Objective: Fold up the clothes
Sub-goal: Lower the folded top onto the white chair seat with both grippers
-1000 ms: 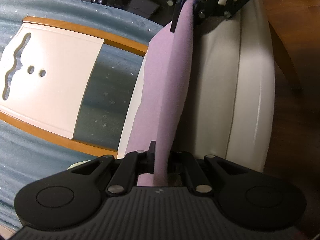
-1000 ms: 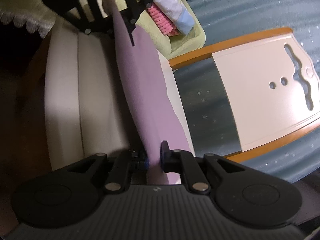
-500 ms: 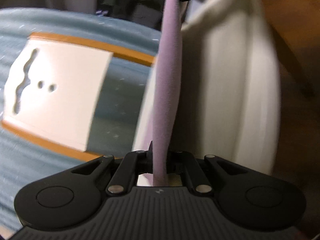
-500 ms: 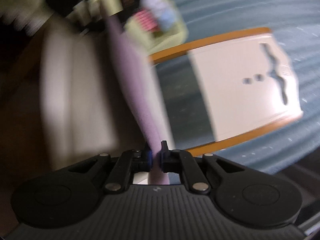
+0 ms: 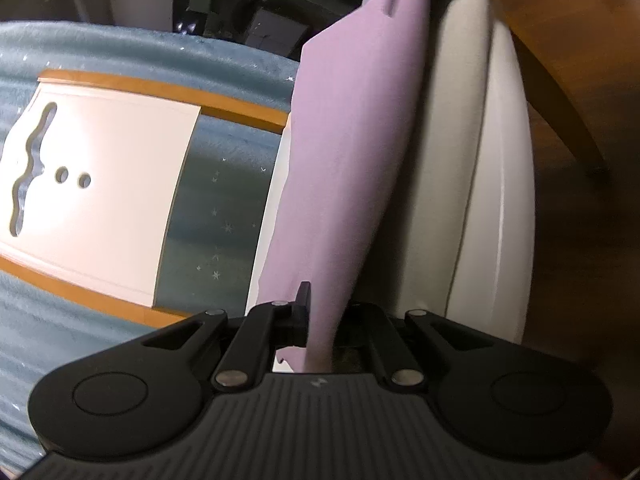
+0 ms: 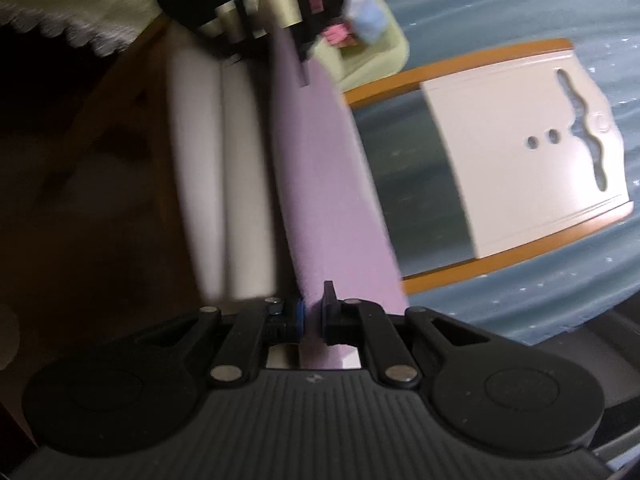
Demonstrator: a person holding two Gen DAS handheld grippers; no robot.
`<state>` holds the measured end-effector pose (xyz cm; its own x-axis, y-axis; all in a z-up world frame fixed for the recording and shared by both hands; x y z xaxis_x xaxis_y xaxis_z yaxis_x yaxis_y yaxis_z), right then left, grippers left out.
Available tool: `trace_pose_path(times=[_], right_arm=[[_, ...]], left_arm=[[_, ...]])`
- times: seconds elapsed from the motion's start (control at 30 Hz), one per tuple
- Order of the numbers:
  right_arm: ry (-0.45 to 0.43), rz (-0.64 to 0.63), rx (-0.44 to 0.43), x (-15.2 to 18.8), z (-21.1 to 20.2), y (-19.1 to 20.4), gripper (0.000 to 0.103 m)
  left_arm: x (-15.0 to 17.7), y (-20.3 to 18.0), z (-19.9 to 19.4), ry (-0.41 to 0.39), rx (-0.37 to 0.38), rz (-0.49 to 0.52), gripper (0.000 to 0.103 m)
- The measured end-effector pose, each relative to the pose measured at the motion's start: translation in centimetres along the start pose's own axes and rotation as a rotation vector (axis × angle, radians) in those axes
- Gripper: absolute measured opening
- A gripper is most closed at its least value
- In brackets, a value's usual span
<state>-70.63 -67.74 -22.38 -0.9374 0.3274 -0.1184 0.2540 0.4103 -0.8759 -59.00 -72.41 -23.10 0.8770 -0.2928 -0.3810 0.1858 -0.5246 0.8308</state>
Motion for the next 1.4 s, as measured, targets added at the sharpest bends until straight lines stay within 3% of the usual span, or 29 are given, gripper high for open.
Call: trace_pose_path(times=[0.2,0.5,0.7,0.9,1.03,1.17,1.27,1.4], right_arm=[[0.026,-0.003,-0.031,-0.5,0.5,0.0,0.008],[-0.036,-0.091,-0.038,0.7,3.3,-1.8,0.008],[-0.044,-0.106,-0.019,0.5,3.8,-1.5,0.008],[-0.013,-0.118,0.005,0.1,3.7,-1.1,0.008],[0.014,-0.158,0.025,-0.1,3.5,-0.5,0.008],[0.031,-0.160,0.045,-0.4,3.4,-0.2,0.009],[0.020,-0.179,0.075,-0.1,3.3,-0.1,0.009],[0.015,-0.174,0.083,1.1,2.6,-0.5,0.012]], left_arm=[[0.6,-0.1,-1.4,0.013,0.011,-0.001,0.000],[2.4,-1.5,-4.1,0.094,0.001,-0.016,0.000],[4.0,-0.2,-4.1,0.107,-0.029,-0.009,0.013],[6.4,0.8,-4.4,0.149,-0.050,-0.018,0.014],[7.0,2.6,-5.9,0.178,-0.073,-0.134,0.014],[5.0,4.8,-7.9,0.125,-0.085,-0.252,0.013],[-1.5,5.9,-3.4,0.050,-0.030,-0.278,0.014],[-5.9,5.0,-1.0,-0.007,0.050,-0.271,0.014]])
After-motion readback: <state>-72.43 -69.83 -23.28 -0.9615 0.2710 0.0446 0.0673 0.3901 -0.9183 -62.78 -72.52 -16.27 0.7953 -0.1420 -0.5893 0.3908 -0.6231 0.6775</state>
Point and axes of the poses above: each gripper's, at about its wrist camera, not at the fingertips, and z roughly the way its jaws point, y to its left, x to its underside, the point moved 3 cm from there along z, roughly the way its jaws point, and after that the axes turned 13 degrees about -z, right-handed, at the moved point
